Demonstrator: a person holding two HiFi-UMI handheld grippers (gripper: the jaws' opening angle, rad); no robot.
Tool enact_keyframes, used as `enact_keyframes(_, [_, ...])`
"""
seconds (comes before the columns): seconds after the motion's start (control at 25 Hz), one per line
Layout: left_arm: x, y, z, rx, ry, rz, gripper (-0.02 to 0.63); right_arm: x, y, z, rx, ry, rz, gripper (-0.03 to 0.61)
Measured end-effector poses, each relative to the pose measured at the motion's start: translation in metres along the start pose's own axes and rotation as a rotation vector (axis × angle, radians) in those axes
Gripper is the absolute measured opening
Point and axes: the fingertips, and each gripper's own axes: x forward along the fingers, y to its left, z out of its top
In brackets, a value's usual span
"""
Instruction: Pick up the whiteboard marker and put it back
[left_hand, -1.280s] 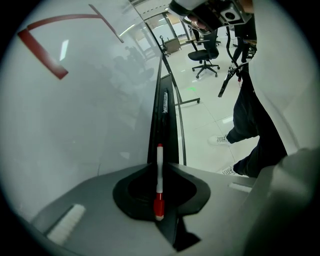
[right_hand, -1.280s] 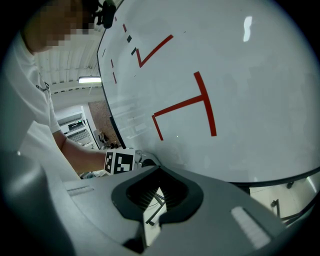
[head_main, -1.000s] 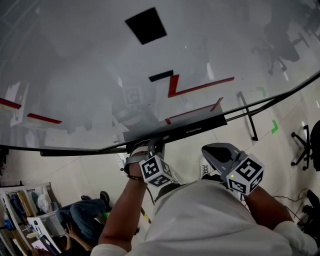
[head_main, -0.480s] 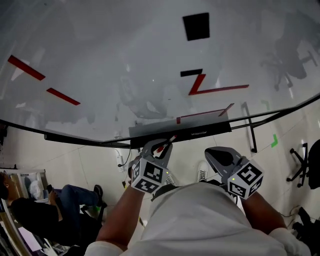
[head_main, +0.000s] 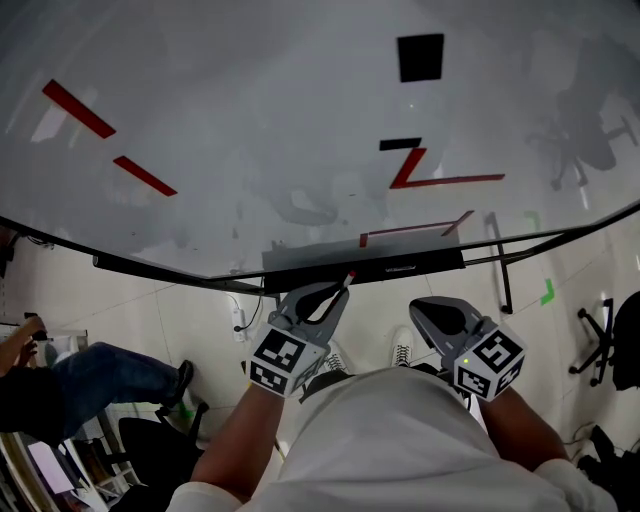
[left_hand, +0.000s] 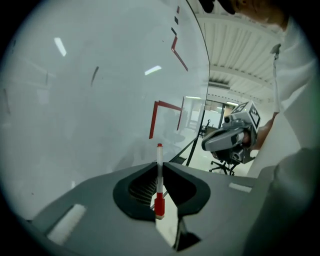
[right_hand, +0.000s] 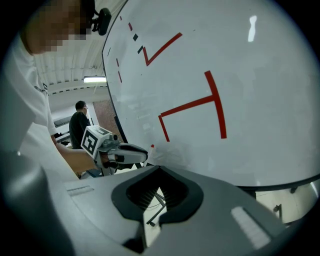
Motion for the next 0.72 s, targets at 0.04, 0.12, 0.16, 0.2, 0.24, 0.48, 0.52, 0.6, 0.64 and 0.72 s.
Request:
enact_keyframes(0.04, [-0.003,-0.003,0.003,-0.031,-0.021,-0.013,0.054,0.000,0.000,0.001,-0.002,0.000,0.000,0.002])
enact_keyframes(0.12, [-0.009,-0.007,0.009,-0.081,-0.062,-0.036,0.054,0.000,0.001,0.002,-0.005,-0.002,0.000,0.002])
enact_keyframes(0.16, [-0.012,-0.009,0.010,-0.100,-0.078,-0.046,0.054,-0.001,0.001,0.002,-0.006,-0.002,-0.001,0.002])
enact_keyframes(0.2, [-0.014,-0.011,0.011,-0.113,-0.088,-0.053,0.054,-0.001,0.000,0.002,-0.005,-0.003,-0.002,0.002])
enact_keyframes(0.24, [-0.016,-0.013,0.011,-0.122,-0.094,-0.058,0.054,-0.001,0.000,0.002,-0.004,-0.005,-0.003,0.002])
enact_keyframes(0.48, [-0.029,-0.020,0.012,-0.155,-0.121,-0.072,0.054,0.000,0.001,0.008,-0.008,-0.016,-0.001,0.002])
enact_keyframes(0.52, [-0.032,-0.022,0.013,-0.160,-0.127,-0.075,0.054,0.000,0.001,0.008,-0.009,-0.015,-0.001,0.002])
enact_keyframes(0.6, [-0.038,-0.024,0.014,-0.169,-0.139,-0.080,0.055,0.000,0.001,0.007,-0.010,-0.012,0.000,0.002])
enact_keyframes(0.64, [-0.042,-0.025,0.015,-0.171,-0.148,-0.081,0.055,-0.001,0.001,0.006,-0.008,-0.011,0.000,0.002])
enact_keyframes(0.72, [-0.048,-0.025,0.018,-0.173,-0.162,-0.073,0.054,-0.001,0.001,0.004,-0.003,-0.010,0.000,0.002])
